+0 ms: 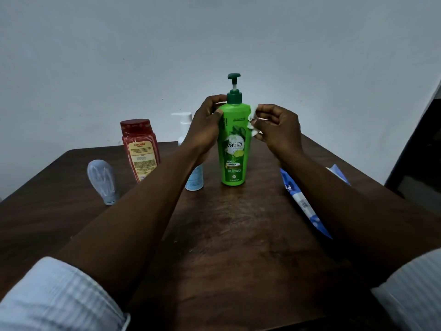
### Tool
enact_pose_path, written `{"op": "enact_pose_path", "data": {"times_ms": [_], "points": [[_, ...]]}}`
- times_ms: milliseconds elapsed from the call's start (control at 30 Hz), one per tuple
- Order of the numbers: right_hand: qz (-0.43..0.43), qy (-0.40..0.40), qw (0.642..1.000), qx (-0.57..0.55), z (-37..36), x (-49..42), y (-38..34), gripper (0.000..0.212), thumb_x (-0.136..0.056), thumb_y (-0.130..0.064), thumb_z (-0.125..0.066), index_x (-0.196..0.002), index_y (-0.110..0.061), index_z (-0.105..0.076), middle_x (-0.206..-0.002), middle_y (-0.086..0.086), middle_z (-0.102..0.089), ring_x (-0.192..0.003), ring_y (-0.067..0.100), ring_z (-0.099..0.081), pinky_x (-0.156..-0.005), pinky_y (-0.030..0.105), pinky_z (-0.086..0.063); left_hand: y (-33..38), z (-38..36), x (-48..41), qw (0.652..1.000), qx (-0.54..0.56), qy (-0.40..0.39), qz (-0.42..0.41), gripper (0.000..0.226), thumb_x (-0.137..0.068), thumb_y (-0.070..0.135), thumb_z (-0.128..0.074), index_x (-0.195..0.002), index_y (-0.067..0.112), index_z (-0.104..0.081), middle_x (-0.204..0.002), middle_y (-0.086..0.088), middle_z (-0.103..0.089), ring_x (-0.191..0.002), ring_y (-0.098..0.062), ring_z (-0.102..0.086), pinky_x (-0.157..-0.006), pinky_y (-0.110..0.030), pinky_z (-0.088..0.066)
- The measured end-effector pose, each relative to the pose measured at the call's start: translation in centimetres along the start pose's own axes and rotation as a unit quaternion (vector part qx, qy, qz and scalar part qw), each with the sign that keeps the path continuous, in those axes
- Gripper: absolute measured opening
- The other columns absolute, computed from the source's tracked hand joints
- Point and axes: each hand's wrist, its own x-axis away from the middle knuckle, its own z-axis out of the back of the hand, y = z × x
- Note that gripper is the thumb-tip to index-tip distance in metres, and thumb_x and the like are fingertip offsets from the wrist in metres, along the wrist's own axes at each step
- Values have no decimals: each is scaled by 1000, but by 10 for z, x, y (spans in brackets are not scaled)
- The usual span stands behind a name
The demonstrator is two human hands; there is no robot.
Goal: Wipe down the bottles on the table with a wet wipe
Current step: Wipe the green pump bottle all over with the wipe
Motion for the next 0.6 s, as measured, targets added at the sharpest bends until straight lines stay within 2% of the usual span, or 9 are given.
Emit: {"op": "enact_pose_path", "data": {"times_ms": [300,400,533,600], "points": [[-19,-10,1000,5,1,-4,2,24,-85,-7,-72,-100,-26,-71,-101,0,-76,-97,20,-73,-83,47,-60,4,1,4,1000,-9,1,-2,30,-104,9,-38,-121,24,-56,-120,1,-63,-100,-8,-62,-91,-41,-55],[-25,-9,1000,0,2,-3,0,24,-86,-6,-72,-104,-22,-71,-100,0,-75,-95,17,-73,-79,41,-62,3,2,3,1000,-6,2,5,33,-103,8,-39,-128,21,-55,-120,1,-64,-100,-7,-63,-86,-34,-55],[-11,17,1000,6,6,3,-4,26,-85,-5,-72,-108,-17,-72,-99,0,-76,-93,13,-73,-73,31,-60,10,5,-2,999,-32,16,0,44,-101,6,-41,-142,20,-47,-136,0,-59,-114,-8,-57,-80,-20,-46],[4,34,999,3,8,8,-7,27,-85,-2,-72,-107,-17,-72,-100,1,-75,-94,14,-73,-74,33,-61,21,12,-5,998,-50,34,-23,43,-99,5,-46,-139,19,-52,-135,2,-60,-119,-9,-55,-89,-22,-45]]}}
